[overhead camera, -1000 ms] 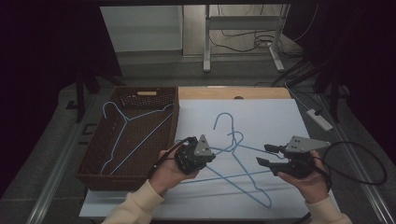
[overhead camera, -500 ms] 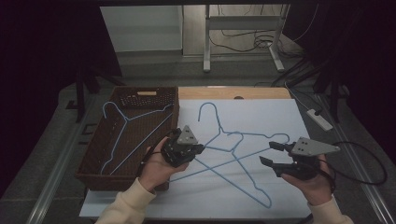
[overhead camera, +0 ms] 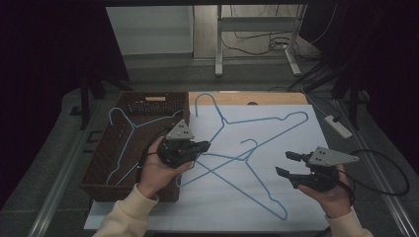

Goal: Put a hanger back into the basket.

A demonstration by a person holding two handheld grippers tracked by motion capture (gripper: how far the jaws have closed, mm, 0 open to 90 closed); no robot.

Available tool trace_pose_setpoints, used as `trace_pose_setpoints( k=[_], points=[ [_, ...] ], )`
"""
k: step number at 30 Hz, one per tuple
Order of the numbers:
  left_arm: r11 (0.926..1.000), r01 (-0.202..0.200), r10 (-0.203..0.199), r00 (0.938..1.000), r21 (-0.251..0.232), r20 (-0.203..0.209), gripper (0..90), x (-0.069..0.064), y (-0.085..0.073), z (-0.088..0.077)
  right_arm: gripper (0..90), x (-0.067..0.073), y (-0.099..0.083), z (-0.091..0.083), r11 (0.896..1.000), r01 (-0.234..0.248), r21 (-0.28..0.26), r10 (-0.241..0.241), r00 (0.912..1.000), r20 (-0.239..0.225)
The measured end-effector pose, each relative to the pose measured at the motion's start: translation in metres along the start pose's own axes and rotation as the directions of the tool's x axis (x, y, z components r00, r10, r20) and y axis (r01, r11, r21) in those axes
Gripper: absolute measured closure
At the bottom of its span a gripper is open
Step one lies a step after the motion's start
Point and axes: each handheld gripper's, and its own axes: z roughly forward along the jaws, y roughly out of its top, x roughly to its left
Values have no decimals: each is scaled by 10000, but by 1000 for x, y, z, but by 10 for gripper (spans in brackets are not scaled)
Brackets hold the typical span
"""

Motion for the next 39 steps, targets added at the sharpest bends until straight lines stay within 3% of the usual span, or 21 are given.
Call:
trace_pose_setpoints(
  k=[9,16,27,33,39],
  points=[
    [9995,23,-30,9998,-312,-219,886,8,5,-14,383,0,-2,4,9999,-13,145,15,10000,-83],
    [9983,224,-261,9972,-531,-701,887,25,3,-38,383,-1,-4,7,9997,-27,243,30,9999,-113],
    [9943,693,-815,9841,-815,-1575,887,54,-15,-75,383,-2,-7,11,9991,-77,422,83,9998,-160],
    [9887,1222,-1384,9668,-870,-2148,886,77,-39,-95,383,-2,-9,13,9987,-109,496,117,9998,-169],
    [9833,1619,-1790,9420,-826,-2839,886,96,-61,-111,383,-2,-9,15,9984,-95,553,106,9998,-186]
  ],
)
